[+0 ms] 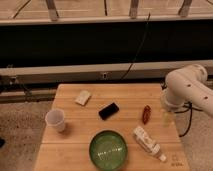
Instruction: Move the arm in a circular motion
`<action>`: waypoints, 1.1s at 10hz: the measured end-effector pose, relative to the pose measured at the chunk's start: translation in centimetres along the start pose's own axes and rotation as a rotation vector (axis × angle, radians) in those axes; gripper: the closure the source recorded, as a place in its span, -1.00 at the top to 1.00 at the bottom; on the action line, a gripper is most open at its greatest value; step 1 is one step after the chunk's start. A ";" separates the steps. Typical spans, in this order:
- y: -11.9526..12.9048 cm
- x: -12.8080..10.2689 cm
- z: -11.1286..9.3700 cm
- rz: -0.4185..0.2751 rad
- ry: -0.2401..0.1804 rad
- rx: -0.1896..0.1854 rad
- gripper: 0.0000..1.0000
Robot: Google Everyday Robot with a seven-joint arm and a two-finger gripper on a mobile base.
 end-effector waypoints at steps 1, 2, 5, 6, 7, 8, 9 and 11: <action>0.0 0.0 0.0 0.000 0.000 0.000 0.60; 0.0 0.0 0.0 -0.001 0.001 0.000 0.60; -2.2 -2.3 0.0 -0.021 0.012 0.006 0.60; -2.8 -2.9 0.0 -0.027 0.017 0.007 0.60; -2.8 -2.8 0.0 -0.030 0.023 0.006 0.60; -2.9 -2.7 0.0 -0.041 0.028 0.007 0.60; -3.2 -2.8 -0.1 -0.047 0.032 0.009 0.60; -4.4 -4.8 -0.1 -0.071 0.030 0.013 0.60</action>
